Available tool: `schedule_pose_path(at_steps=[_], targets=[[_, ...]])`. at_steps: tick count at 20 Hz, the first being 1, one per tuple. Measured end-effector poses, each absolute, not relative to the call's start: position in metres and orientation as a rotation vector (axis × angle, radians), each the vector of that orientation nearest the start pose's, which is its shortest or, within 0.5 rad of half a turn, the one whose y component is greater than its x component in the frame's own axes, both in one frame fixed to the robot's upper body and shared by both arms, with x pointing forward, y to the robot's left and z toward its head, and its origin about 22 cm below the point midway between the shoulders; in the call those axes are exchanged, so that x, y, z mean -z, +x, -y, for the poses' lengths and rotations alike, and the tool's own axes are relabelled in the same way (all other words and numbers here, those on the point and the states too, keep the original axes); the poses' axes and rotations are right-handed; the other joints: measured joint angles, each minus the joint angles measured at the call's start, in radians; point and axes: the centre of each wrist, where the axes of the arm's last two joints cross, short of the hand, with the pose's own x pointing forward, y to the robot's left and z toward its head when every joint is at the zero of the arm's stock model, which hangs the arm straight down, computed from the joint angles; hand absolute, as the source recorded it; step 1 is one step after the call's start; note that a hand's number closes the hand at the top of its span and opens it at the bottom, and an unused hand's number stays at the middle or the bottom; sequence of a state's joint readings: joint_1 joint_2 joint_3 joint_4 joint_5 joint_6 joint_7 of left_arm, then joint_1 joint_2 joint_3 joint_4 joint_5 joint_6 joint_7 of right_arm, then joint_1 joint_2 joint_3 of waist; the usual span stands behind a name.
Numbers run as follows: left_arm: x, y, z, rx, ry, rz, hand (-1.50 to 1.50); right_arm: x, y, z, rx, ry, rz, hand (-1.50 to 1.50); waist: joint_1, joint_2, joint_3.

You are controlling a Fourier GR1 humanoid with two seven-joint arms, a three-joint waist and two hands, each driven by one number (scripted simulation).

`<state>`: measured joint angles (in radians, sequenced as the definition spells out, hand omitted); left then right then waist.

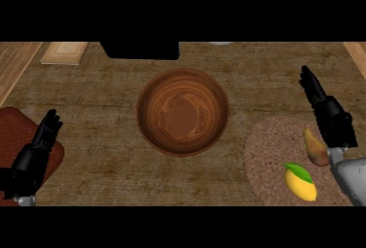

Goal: Pick the lemon from the placemat and place it in the bowl

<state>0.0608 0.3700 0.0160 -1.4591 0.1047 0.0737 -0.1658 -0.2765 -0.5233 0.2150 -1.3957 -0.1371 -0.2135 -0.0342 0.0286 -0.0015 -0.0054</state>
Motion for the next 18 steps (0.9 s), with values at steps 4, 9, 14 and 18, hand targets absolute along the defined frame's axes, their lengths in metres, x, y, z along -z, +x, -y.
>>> schedule_pose_path(at_steps=[4,9,14,18], targets=[[-0.009,0.236,-0.332,0.1,0.306,1.639,0.0,-0.059,0.29,0.237,-0.536,0.081,1.706,-1.5,-0.004,-0.005,0.005],[-0.037,0.257,-0.33,0.029,0.287,1.733,0.0,-0.082,0.26,0.192,-0.858,0.458,1.883,-1.5,-0.03,-0.023,0.006],[-0.06,0.266,-0.343,-0.041,0.298,1.76,0.0,-0.072,0.206,0.222,-0.94,0.616,2.029,-1.5,-0.074,-0.016,0.008],[-0.07,0.274,-0.341,-0.054,0.292,1.771,0.0,-0.082,0.182,0.262,-1.07,0.601,2.106,-1.5,-0.081,-0.011,0.008]])
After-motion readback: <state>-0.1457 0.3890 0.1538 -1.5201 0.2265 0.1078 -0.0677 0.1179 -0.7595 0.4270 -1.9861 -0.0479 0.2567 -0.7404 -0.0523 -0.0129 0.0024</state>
